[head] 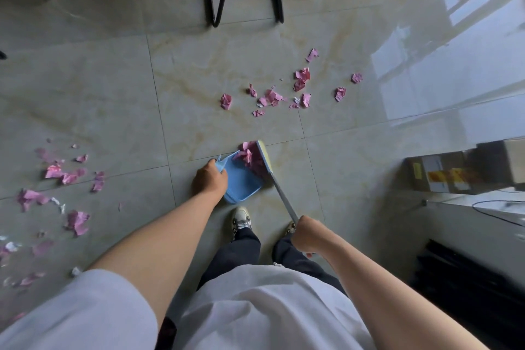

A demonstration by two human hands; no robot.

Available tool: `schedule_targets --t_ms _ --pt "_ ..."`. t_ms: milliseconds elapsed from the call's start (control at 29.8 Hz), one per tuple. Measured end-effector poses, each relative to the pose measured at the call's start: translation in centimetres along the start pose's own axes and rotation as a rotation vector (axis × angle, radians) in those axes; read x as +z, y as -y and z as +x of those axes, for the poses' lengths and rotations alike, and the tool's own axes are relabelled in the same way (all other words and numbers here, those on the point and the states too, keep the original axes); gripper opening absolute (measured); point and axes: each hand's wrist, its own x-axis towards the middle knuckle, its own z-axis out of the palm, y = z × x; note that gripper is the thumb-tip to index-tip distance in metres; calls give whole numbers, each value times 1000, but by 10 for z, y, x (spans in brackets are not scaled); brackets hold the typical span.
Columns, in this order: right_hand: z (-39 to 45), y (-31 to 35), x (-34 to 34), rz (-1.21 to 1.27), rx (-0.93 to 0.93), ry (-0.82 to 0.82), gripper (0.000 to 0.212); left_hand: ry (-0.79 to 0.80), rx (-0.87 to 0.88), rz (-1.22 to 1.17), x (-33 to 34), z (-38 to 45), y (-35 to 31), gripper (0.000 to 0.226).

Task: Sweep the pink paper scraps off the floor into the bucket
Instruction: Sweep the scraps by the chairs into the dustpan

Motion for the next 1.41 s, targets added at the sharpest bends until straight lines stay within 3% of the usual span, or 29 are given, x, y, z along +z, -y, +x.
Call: schedule_targets --t_ms 101,469,671,939,1039,1408 --pt "-3 -12 -3 -40 -11 -25 34 6 -4 -6 2 -2 -4 25" --pt "-12 -54 -11 36 -28 -122 29 -9 -25 8 10 -21 7 26" --pt "11 -49 -19 65 -8 -195 37 -13 -18 -10 11 -39 27 28" --pt "11 -27 15 -146 -60 -106 35 -25 -65 11 7 -52 48 35" --pt "3 -22 23 -212 -114 -51 25 -15 -75 9 7 -50 45 33" --pt "-19 -39 -12 -85 -152 -119 21 -36 -56 -3 5 -51 45 31"
